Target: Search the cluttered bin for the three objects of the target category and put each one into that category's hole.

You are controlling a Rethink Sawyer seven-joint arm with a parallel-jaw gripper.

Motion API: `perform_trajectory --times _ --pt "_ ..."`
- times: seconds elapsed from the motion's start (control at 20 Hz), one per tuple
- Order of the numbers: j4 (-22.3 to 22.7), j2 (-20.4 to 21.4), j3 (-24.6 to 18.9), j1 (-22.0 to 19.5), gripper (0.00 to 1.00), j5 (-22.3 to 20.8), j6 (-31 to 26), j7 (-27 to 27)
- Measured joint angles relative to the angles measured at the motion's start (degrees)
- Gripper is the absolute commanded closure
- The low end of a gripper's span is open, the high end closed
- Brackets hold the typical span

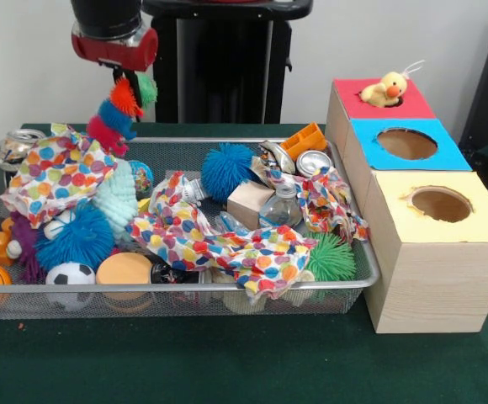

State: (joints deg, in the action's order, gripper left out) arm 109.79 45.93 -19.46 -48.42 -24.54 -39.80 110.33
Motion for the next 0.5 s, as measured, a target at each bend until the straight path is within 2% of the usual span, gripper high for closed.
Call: perform_trajectory --times 0.5 --pt "-1.8 -3.2 -1.1 -0.9 1.00 -4.5 4.0 0.0"
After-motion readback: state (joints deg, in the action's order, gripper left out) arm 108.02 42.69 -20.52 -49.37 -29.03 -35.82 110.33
